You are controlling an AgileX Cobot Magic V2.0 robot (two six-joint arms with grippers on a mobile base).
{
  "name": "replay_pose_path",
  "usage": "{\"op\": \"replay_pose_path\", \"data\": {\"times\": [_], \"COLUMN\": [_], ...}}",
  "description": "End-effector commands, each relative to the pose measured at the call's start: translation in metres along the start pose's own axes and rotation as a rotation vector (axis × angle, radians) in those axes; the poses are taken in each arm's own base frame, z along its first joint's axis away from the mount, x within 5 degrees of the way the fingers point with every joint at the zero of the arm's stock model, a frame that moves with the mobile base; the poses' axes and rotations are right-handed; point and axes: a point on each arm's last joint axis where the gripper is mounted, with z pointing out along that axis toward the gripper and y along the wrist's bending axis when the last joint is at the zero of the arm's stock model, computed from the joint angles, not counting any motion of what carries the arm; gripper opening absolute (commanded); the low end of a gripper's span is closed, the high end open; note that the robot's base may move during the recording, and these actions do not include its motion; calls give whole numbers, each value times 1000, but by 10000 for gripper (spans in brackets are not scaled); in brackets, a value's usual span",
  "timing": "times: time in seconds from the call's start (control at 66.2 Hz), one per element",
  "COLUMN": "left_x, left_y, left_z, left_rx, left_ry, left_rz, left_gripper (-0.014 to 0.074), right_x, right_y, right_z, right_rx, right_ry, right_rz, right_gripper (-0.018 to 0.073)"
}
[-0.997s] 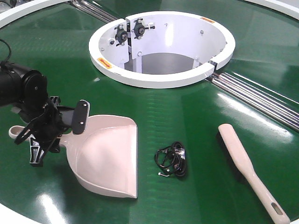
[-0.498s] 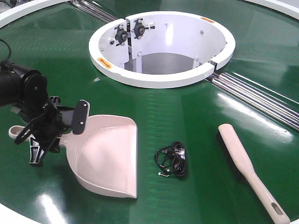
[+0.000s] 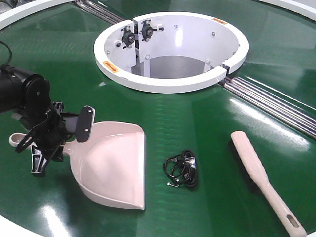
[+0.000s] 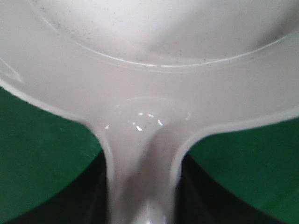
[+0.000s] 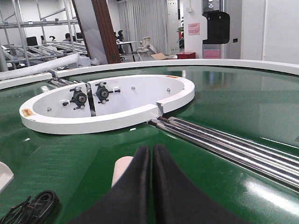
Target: Clean and inspect green conveyor with broom and dustpan
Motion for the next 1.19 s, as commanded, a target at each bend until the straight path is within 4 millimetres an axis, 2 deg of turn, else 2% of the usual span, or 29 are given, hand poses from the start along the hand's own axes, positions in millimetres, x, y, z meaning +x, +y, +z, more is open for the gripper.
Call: {"op": "replay_pose_path", "data": {"times": [0.0, 0.136, 0.257, 0.347, 0.559, 0.664, 0.876, 1.027, 1.178], "left_x": [0, 0, 0, 0, 0, 0, 0, 0, 0], "left_y": [6, 6, 6, 6, 6, 6, 6, 6, 6], "left_z": [-22, -22, -22, -22, -22, -22, -22, -22, -22], "left_rx": [-88, -88, -88, -88, -88, -88, -88, -88, -88], "left_ry": [-17, -17, -17, -17, -17, -17, -17, -17, -17], "left_rz": [-17, -17, -17, -17, -17, -17, -17, -17, -17], "left_gripper": [-7, -7, -7, -7, -7, -7, -7, -7, -7], "right_x": [-7, -21, -35, -57, -107, -118, -114, -108, -105], "right_y": [1, 2, 3, 4, 7, 8, 6, 7, 7], "right_z": [-2, -4, -4, -3, 15, 25, 41, 45, 50], "right_rx": [-13, -27, -26, -21, 0, 15, 40, 41, 42], "right_ry": [-131, -285, -263, -217, -17, 141, 402, 467, 514], "right_rz": [3, -1, 26, 18, 17, 17, -10, 50, 25], "right_gripper": [-10, -10, -10, -10, -10, -10, -10, -10, -1]}}
